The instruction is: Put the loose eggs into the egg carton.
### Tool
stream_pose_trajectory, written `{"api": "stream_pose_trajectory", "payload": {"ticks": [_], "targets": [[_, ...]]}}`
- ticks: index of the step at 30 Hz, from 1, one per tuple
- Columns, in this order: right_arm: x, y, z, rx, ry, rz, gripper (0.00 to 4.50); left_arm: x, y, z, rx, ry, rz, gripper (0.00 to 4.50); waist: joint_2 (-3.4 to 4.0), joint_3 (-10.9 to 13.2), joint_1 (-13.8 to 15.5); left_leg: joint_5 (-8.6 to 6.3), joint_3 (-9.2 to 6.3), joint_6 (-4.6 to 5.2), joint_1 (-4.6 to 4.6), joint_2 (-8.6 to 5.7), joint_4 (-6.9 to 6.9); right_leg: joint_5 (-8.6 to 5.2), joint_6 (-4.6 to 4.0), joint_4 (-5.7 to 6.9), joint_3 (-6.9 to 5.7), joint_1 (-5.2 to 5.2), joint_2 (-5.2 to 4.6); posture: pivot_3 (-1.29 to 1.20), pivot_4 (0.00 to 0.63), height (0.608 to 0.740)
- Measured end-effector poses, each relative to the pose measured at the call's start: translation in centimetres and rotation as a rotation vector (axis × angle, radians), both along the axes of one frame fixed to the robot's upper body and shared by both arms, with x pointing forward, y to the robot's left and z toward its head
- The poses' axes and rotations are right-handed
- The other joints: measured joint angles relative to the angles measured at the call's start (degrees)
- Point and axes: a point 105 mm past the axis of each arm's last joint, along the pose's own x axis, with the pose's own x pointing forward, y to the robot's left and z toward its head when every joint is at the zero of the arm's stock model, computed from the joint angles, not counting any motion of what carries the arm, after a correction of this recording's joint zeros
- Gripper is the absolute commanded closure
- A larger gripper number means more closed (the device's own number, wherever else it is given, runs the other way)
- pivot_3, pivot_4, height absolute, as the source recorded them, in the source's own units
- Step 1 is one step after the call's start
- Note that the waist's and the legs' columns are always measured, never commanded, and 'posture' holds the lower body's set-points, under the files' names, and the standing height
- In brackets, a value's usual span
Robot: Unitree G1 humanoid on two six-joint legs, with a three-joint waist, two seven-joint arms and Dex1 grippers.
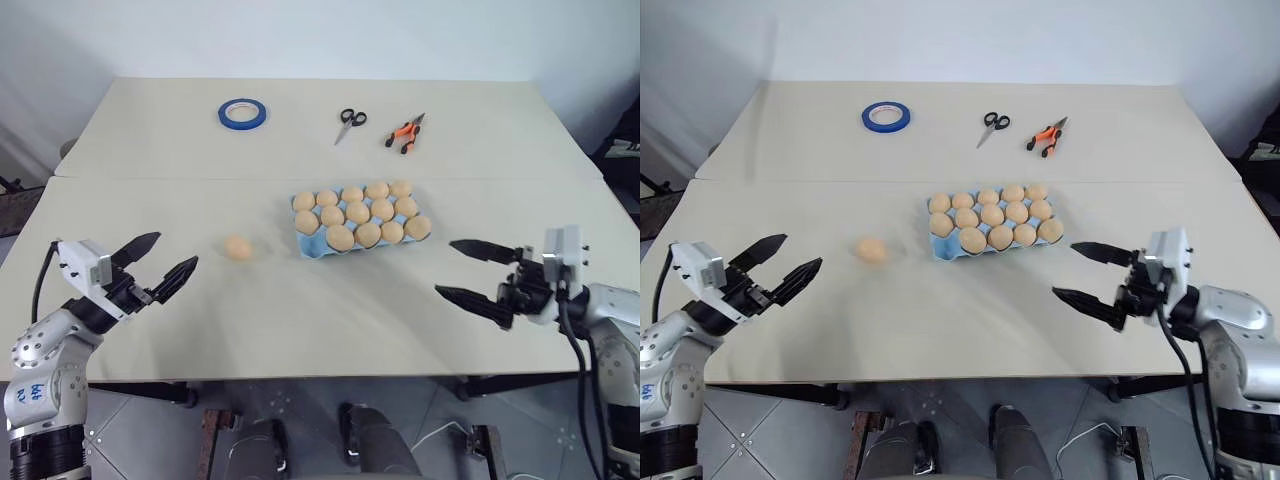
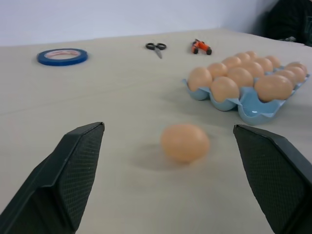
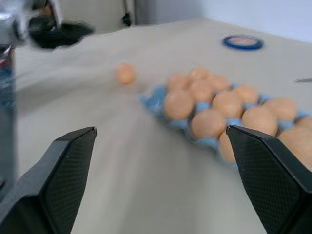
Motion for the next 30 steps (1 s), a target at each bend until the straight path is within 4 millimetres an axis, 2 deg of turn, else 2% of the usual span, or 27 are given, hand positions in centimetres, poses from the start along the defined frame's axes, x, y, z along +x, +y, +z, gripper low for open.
{"api": "stream_pose_trajectory", "payload": {"ticks": [3,4,7,10,17,20,21,25,30], "targets": [[0.0,-0.5,-0.1,-0.019,0.0,-0.002,0.04,-0.7,0.5,-0.2,0.005,0.009,0.026,0.0,0.0,0.0,-0.18,0.03,-0.01,0.0,0.0,0.01,0.01,-0.09,-0.32,-0.03,0.03,0.0,0.0,0.0,0.15,0.74],[0.1,-0.6,-0.1,-0.021,0.005,-0.006,0.04,-1.0,0.6,-0.2,0.006,0.011,0.03,0.0,0.0,0.0,-0.14,0.03,-0.01,-0.01,0.0,0.0,0.0,-0.38,-0.84,-0.03,0.05,0.0,-0.02,0.0,0.15,0.74],[0.1,-0.7,-0.1,-0.025,0.005,-0.007,0.04,-2.0,0.5,-0.7,0.019,0.052,0.023,0.0,0.0,0.0,-0.03,0.04,-0.03,-0.02,0.0,0.01,-0.03,-0.42,-0.92,-0.03,0.12,-0.01,-0.04,0.0,0.15,0.74],[0.3,-0.5,0.1,-0.026,-0.001,-0.003,0.04,-1.9,0.1,-0.8,0.024,0.075,0.01,0.0,0.0,0.0,0.05,0.05,-0.05,-0.04,-0.01,0.01,-0.01,-0.42,-0.93,-0.03,0.12,-0.01,-0.04,0.0,0.15,0.74],[1.5,0.4,0.3,-0.038,-0.008,0.008,0.04,2.1,-3.3,-0.2,0.038,0.087,-0.097,0.0,0.0,-0.01,0.39,0.11,-0.03,0.03,-0.01,-0.15,0.0,-0.39,-0.88,-0.03,0.05,0.04,-0.16,0.0,0.15,0.74],[1.7,0.7,0.2,-0.04,-0.005,0.011,0.04,4.0,-4.5,-1.3,0.062,0.137,-0.138,0.0,0.0,-0.01,0.37,0.09,-0.01,0.0,-0.05,-0.12,0.0,-0.24,-0.6,-0.03,0.0,0.0,-0.1,0.0,0.15,0.74],[1.7,0.8,0.2,-0.04,-0.004,0.009,0.04,4.8,-4.8,-1.6,0.068,0.155,-0.142,0.0,0.0,-0.01,0.36,0.09,-0.02,-0.01,-0.06,-0.1,0.0,0.11,0.01,-0.03,-0.02,-0.01,-0.05,0.0,0.15,0.74],[1.8,0.9,0.4,-0.029,-0.014,-0.02,0.04,7.1,-5.3,-2.8,0.078,0.206,-0.135,0.0,0.0,-0.01,0.29,0.1,-0.02,-0.07,-0.07,0.01,-0.01,0.11,0.01,-0.01,-0.04,-0.05,0.08,0.0,0.15,0.74],[1.6,1.3,0.4,-0.029,-0.025,-0.037,0.04,8.6,-6.3,-4.4,0.084,0.246,-0.165,0.0,0.0,-0.01,0.47,0.11,-0.03,-0.07,-0.08,0.01,0.04,0.11,0.01,0.01,-0.07,-0.07,0.08,0.0,0.15,0.74]]}}
